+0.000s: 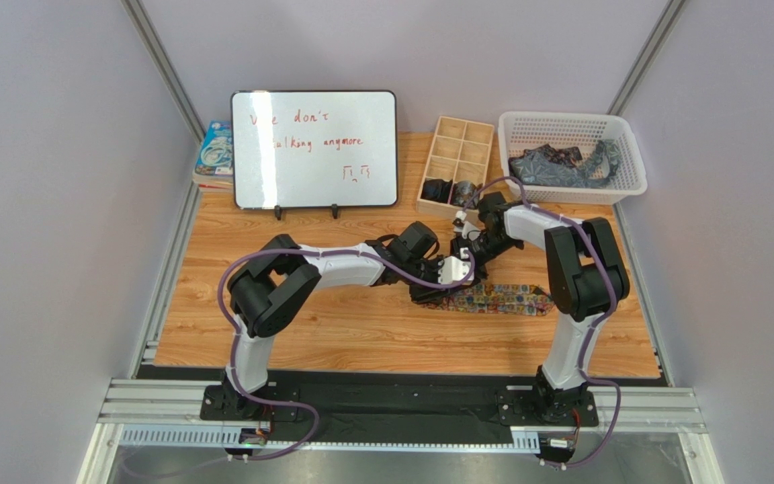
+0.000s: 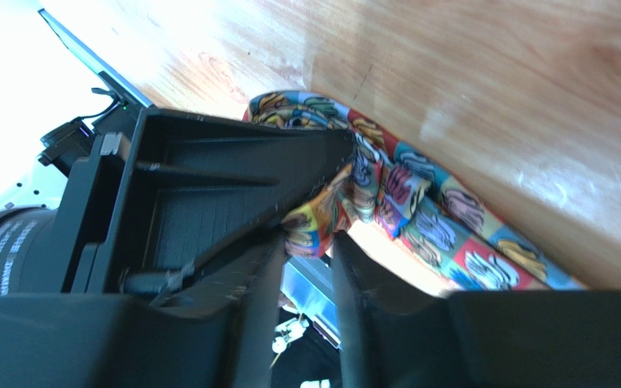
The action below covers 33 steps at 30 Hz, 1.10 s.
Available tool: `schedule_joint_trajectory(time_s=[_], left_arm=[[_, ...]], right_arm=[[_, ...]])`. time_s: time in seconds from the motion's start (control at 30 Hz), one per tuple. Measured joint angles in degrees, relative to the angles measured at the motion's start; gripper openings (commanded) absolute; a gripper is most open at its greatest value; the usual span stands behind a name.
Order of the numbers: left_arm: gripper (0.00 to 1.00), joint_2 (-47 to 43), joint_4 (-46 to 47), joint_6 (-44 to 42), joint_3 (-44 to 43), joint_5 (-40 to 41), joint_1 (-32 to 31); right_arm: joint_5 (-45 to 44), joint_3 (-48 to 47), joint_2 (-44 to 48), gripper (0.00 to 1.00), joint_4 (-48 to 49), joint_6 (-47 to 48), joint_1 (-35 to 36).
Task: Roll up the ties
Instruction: Roll the tie at the center of the board.
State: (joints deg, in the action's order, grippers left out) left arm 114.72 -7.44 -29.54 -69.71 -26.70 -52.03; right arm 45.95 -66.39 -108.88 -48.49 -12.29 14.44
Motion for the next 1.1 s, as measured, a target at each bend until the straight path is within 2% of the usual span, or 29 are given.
schedule_joint_trajectory(time_s=[0.07, 0.23, 0.3, 0.33, 0.37, 0.43, 0.47, 0.53, 0.57, 0.7, 0.77, 1.1], left_arm=[[0.06, 0.0, 0.0, 0.0, 0.0, 0.0, 0.0], [0.07, 0.0, -0.1, -0.2, 0.0, 0.0, 0.0], [0.11, 0.0, -0.1, -0.2, 0.0, 0.0, 0.0], [0.17, 0.0, 0.0, -0.2, 0.0, 0.0, 0.0], [0.29, 0.0, -0.1, -0.2, 0.0, 0.0, 0.0], [0.41, 0.0, -0.2, -0.2, -0.1, 0.0, 0.0], [0.5, -0.3, -0.3, -0.2, -0.2, -0.1, 0.0], [0.55, -0.6, -0.2, -0.2, -0.2, -0.1, 0.0], [0.6, -0.7, 0.0, -0.2, -0.2, -0.1, 0.0], [0.65, -2.3, 0.5, 0.0, 1.6, 0.2, 0.1], [0.73, -3.2, -0.5, 0.0, 2.6, 0.2, 0.1], [0.76, -9.2, -5.5, 2.8, 7.8, -1.4, 0.6]], right_arm=[[0.0, 0.0, -0.2, 0.0, 0.5, -0.2, 0.4], [0.0, 0.0, -0.6, 0.0, 0.4, 0.2, 0.2], [0.2, 0.0, -0.9, 0.0, 0.3, 0.2, -0.1], [0.4, 0.0, -1.0, 0.0, 0.3, 0.2, -0.3], [0.5, 0.0, -1.2, 0.0, 0.2, 0.3, -0.6], [0.8, 0.0, -1.4, 0.0, 0.2, 0.3, -0.9], [0.9, 0.0, -1.6, 0.0, 0.1, 0.3, -1.0], [0.8, 0.0, -1.6, 0.0, 0.1, 0.3, -1.0], [0.6, 0.0, -1.7, 0.0, 0.2, 0.3, -1.0], [-0.7, 0.0, -2.2, 0.0, 0.1, 0.3, -1.3], [-1.0, 0.0, -2.5, 0.0, 0.1, 0.3, -1.3], [-6.3, 0.0, -3.9, 0.0, 1.4, 0.3, -1.6]])
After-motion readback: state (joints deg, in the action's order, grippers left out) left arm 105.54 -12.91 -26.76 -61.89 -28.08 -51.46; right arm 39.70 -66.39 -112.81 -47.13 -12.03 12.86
